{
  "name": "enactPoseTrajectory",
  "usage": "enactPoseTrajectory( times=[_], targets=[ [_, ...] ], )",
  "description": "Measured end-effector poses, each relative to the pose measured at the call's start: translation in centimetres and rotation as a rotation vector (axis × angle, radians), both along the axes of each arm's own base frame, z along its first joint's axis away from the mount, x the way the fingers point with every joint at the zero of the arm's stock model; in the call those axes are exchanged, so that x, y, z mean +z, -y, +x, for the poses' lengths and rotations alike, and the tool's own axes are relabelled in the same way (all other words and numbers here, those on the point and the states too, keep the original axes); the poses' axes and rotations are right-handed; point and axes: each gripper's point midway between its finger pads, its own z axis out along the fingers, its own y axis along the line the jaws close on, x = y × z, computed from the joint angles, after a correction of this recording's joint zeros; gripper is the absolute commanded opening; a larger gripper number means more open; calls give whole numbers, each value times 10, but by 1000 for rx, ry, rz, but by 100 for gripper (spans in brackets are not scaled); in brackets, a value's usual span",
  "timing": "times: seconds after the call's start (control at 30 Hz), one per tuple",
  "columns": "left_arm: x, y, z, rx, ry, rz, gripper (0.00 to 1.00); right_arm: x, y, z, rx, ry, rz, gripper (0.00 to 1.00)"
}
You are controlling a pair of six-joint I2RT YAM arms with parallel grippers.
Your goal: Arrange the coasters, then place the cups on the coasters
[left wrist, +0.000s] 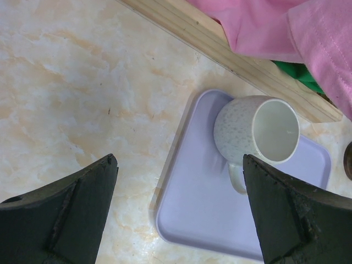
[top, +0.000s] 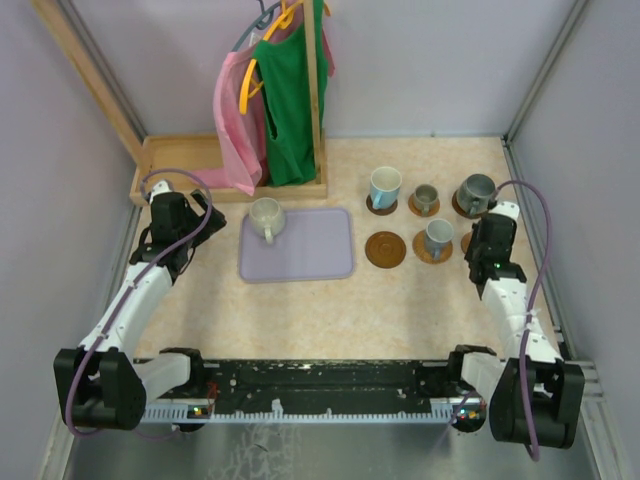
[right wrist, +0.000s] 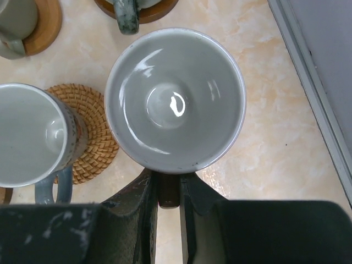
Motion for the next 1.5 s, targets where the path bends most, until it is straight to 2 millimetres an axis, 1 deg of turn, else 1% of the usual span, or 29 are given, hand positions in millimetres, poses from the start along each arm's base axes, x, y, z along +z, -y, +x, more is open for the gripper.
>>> enactPoseTrajectory(
  times=[0.1, 0.33, 0.6, 1.2, 1.5],
  targets=[
    [0, 0, 0, -1, 0, -1, 100, -8, 0, -3, 6, -26, 1, 0],
    [0, 1, 0, -3, 0, -2, 100, -24, 1, 0, 13, -72, 12, 0],
    [0, 1, 0, -3, 1, -2, 100, -24, 7, 6, -4, -56, 13, 0],
    [0, 1, 0, -3, 2, -2, 100, -37, 19, 7, -43, -82, 23, 0],
    [1, 1, 1, -3, 3, -2, 100, -38, 19, 11, -46, -74, 30, 0]
  ],
)
